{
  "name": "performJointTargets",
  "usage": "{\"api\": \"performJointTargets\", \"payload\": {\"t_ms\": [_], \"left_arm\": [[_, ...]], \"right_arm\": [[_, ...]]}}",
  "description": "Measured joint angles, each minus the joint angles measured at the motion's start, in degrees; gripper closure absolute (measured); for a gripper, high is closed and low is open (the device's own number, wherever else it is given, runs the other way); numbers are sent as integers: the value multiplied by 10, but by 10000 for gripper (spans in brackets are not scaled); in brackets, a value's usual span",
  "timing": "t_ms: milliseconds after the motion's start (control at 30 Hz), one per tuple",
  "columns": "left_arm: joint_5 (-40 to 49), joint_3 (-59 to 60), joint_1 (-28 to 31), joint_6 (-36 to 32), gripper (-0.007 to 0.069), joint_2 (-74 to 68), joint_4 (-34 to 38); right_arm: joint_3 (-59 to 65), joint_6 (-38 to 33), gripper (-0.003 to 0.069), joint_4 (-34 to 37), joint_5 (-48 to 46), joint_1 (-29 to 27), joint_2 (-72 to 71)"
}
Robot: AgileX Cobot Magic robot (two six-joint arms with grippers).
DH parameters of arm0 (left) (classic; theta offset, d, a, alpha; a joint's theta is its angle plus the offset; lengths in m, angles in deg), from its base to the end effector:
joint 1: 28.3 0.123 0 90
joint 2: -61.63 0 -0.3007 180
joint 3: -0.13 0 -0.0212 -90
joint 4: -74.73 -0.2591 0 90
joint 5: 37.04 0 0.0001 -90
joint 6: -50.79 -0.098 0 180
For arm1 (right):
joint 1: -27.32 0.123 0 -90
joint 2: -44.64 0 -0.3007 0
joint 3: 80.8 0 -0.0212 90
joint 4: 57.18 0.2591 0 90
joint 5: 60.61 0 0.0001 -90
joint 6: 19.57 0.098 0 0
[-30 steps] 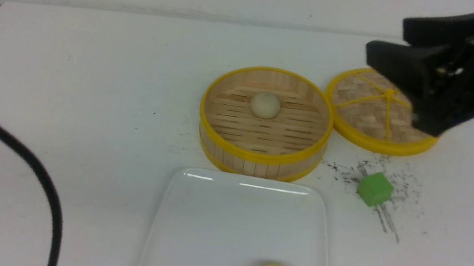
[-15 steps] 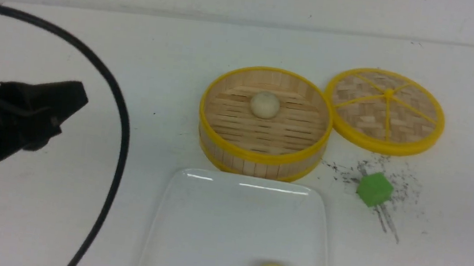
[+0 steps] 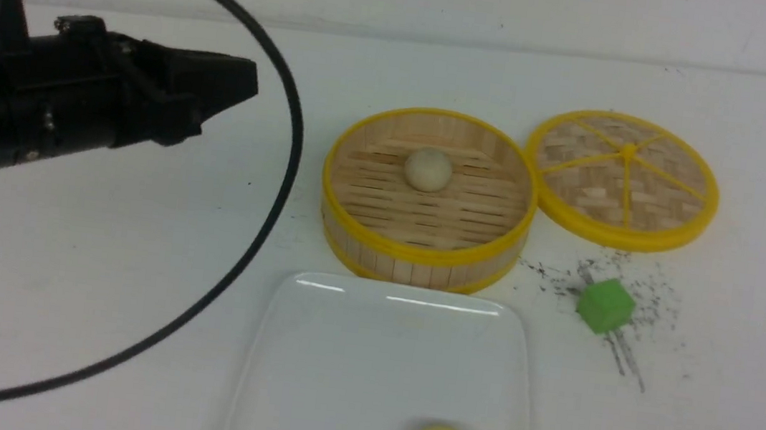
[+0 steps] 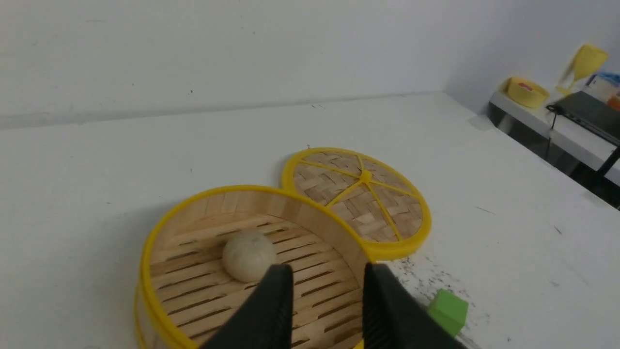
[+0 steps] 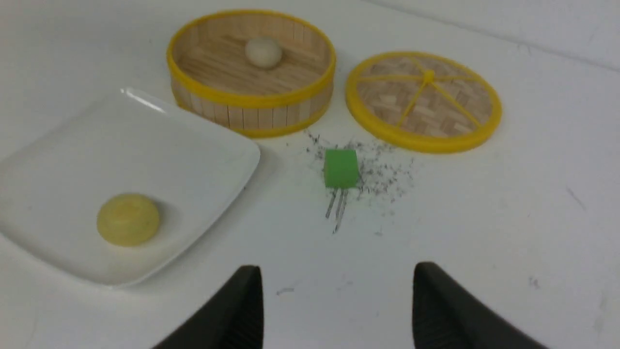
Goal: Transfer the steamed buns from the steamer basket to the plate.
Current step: Use the left arm to grab the steamed stuffed bun that is closest to it
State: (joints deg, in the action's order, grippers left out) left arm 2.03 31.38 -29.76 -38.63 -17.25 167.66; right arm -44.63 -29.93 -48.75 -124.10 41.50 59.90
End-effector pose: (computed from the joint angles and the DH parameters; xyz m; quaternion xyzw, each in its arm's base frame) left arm 0.2634 -0.0685 0.3256 0.1776 0.7661 -0.2975 0.5413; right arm -0.0153 0.0094 0.3396 -0.1862 0.8199 0.0909 0.5337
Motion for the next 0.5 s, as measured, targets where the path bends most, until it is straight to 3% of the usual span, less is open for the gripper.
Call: {"api": "performJointTargets", "payload": {"t_ms": [200,500], "left_arm": [[18,-45,0,-21,384,-69,0],[76,-142,-13,-24,384,-215,-29]], "right_arm": [[112,0,238,18,61,0,-54],[144,0,238,19,97,0,-57]]}}
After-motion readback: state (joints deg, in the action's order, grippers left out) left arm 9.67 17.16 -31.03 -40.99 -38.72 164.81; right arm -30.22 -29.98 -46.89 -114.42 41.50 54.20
